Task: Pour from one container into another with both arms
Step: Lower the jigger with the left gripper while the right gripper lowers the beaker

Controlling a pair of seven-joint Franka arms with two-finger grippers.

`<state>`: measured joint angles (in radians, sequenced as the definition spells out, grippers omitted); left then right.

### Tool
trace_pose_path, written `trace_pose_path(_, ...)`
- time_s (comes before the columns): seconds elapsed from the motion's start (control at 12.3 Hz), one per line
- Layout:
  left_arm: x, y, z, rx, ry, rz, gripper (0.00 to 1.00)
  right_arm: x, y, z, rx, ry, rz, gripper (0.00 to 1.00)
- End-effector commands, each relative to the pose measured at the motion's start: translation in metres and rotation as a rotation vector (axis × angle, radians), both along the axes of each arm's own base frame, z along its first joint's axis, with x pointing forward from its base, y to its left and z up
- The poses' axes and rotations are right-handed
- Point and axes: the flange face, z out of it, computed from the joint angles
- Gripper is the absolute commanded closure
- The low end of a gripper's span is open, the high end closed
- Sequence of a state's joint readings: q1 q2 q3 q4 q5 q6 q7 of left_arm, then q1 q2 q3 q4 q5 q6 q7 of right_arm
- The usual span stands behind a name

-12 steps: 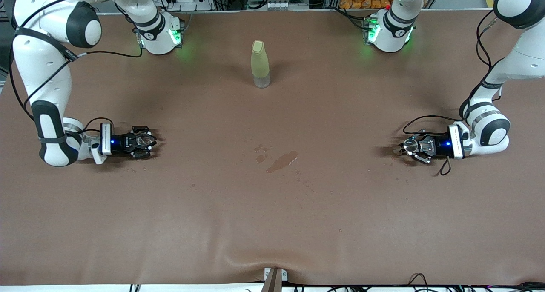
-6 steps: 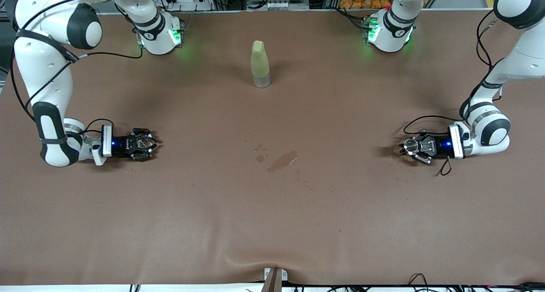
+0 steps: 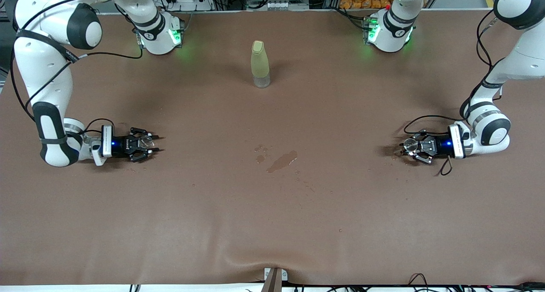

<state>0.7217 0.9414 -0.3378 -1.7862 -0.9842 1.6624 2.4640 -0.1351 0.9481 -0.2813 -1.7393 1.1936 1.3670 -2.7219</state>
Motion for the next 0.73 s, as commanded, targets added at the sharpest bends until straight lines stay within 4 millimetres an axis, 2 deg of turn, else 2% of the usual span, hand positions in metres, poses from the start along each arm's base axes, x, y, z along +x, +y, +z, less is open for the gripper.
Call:
trace_pose_path(0.0, -0.003, -0.001, -0.007, -0.021, -0.017, -0.025, 0.6, -0.001, -0.01, -0.001, 0.014, -0.035, -0.01, 0.0)
trace_pose_path(0.16, -0.003, 0.0, -0.006, -0.023, -0.016, -0.023, 0.6, -0.002, -0.019, 0.001, 0.003, -0.04, -0.018, 0.0)
trace_pose_path(0.41, -0.002, 0.009, -0.003, -0.012, -0.013, -0.011, 0.54, -0.006, -0.048, 0.012, -0.079, 0.025, -0.032, 0.0)
trace_pose_path(0.65, 0.007, 0.025, 0.003, 0.02, -0.028, 0.001, 0.53, -0.002, -0.079, 0.041, -0.221, 0.205, -0.019, 0.0)
